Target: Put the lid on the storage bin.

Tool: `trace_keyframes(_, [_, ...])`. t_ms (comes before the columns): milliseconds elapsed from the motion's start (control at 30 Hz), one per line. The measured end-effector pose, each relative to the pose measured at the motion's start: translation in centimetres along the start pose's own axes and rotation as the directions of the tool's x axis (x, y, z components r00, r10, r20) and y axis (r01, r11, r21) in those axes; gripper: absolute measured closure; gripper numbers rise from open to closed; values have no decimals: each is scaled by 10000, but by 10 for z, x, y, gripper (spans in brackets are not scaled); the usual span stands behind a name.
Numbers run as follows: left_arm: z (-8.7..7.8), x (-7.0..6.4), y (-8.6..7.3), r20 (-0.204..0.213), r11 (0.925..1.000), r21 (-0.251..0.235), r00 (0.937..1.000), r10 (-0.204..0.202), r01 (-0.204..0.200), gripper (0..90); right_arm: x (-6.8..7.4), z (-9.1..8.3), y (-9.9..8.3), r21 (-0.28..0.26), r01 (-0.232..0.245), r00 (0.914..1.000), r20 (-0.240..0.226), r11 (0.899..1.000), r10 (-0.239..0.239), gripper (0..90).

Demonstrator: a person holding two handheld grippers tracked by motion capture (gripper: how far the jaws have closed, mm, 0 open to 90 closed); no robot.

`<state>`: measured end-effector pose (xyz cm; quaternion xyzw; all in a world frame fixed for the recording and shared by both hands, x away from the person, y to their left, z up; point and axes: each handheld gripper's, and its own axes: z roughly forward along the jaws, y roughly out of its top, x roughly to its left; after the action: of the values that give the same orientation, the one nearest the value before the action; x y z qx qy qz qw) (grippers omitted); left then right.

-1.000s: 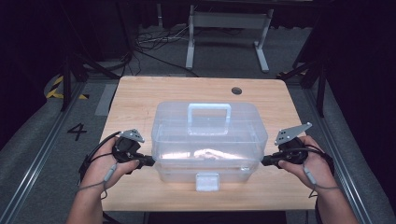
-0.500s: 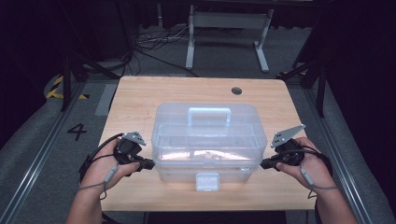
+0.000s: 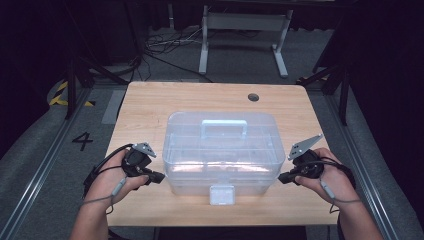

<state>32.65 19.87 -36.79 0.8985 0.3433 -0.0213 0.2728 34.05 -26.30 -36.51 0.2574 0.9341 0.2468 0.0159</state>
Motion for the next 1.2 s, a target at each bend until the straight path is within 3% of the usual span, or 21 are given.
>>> trace_keyframes(100, [-1,1,-1,69,9999,-81,9999,-74,74,900,0,1,-1,221,-31,10000,24,9998,31,900])
trace_keyframes(400, [-7,2,-3,257,9982,-587,9996,-86,101,898,-2,-8,-4,-190,-170,9998,-118,9997,167,900])
trace_keyframes(600, [-19,5,-5,289,9905,-1341,9992,-279,315,898,-3,-18,-7,-585,-230,9997,-109,9980,224,900])
trace_keyframes(667, [-24,6,-6,248,9848,-1700,9992,-316,354,898,-3,-22,-7,-777,-199,9998,-107,9968,191,900])
trace_keyframes(733, [-30,6,-8,239,9756,-2162,9991,-337,381,899,-4,-27,-7,-1055,-176,9998,-115,9943,165,900])
trace_keyframes(900, [-43,8,-13,9,9374,-3409,9972,-746,705,899,-5,-38,-6,-1617,-111,9999,-118,9868,93,900])
trace_keyframes(933, [-43,8,-13,9,9374,-3409,9972,-746,705,900,-5,-38,-6,-1617,-111,9999,-118,9868,93,900])
trace_keyframes(967, [-44,8,-14,-93,9307,-3582,9965,-837,748,900,-6,-41,-5,-1730,-106,9999,-86,9849,93,900])
trace_keyframes(1067, [-47,11,-14,-566,8959,-4374,9919,-1139,779,899,-12,-49,-5,-2299,-221,9996,124,9730,256,900])
trace_keyframes(1100, [-47,12,-13,-709,8890,-4510,9897,-1240,790,899,-15,-51,-5,-2574,-260,9992,211,9660,325,900])
trace_keyframes(1133, [-47,12,-13,-709,8890,-4510,9897,-1240,790,899,-15,-51,-5,-2574,-260,9992,211,9660,325,900])
trace_keyframes(1200, [-47,14,-11,-1099,8748,-4788,9836,-1430,737,899,-22,-52,-3,-3110,-354,9977,443,9498,517,900])
